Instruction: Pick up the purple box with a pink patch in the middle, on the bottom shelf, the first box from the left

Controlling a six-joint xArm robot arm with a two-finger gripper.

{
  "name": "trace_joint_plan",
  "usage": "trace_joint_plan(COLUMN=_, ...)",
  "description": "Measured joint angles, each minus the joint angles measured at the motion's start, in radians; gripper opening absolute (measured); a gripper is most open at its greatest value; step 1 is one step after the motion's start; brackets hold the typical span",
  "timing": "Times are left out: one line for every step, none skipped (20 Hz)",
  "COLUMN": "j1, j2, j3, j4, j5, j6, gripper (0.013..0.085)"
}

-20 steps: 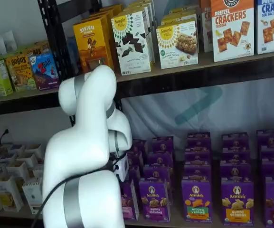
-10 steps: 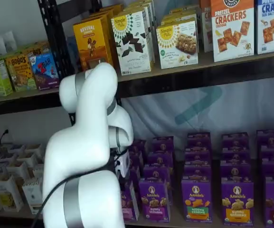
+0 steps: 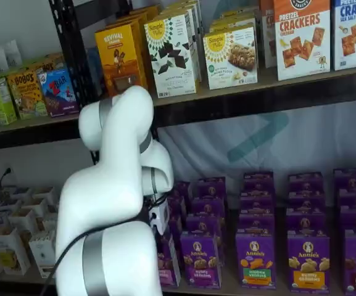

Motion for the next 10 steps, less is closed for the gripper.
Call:
trace_joint_plan(j1=0.001, j2=0.006, j3=-0.004, j4=-0.002, j5=-0.001, j6=0.002, gripper=0.085)
trace_joint_plan(j1=0.001, j2=0.012, j3=-0.007, j4=-0.003, j5=-0.003, j6=0.004, gripper=0.085)
trace_joint_plan(j1=0.002, j2=0.018, j3=-0.01, j4=-0.003, j5=-0.006, j6=0.005, gripper=0.085)
trace_joint_plan(j1=0.003, j2=0.023, j3=-0.013, j4=-0.003, j5=-0.01, j6=0.005, gripper=0.085)
trace_joint_plan(j1=0.004, j2=0.029, j3=-0.015, j4=-0.003, j5=-0.017, j6=0.005, gripper=0.085)
trace_joint_plan(j1=0.005, j2=0.034, j3=-0.017, j4=0.001, j5=-0.024, j6=0.004, gripper=0.085)
trace_joint_plan(j1=0.007, j2=0.039, j3=-0.02, j4=0.005, j5=-0.029, j6=0.001, gripper=0.085)
trace_joint_plan(j1=0.008, j2=0.044, j3=-0.023, j4=0.012, j5=-0.034, j6=-0.004, gripper=0.085)
trace_joint_plan(j1=0.01, j2=0.049, j3=-0.027, j4=0.018, j5=-0.036, j6=-0.008, gripper=0.085)
trace_joint_plan(j1=0.012, j2=0.053, j3=-0.031, j4=0.024, j5=-0.038, j6=-0.011, gripper=0.085)
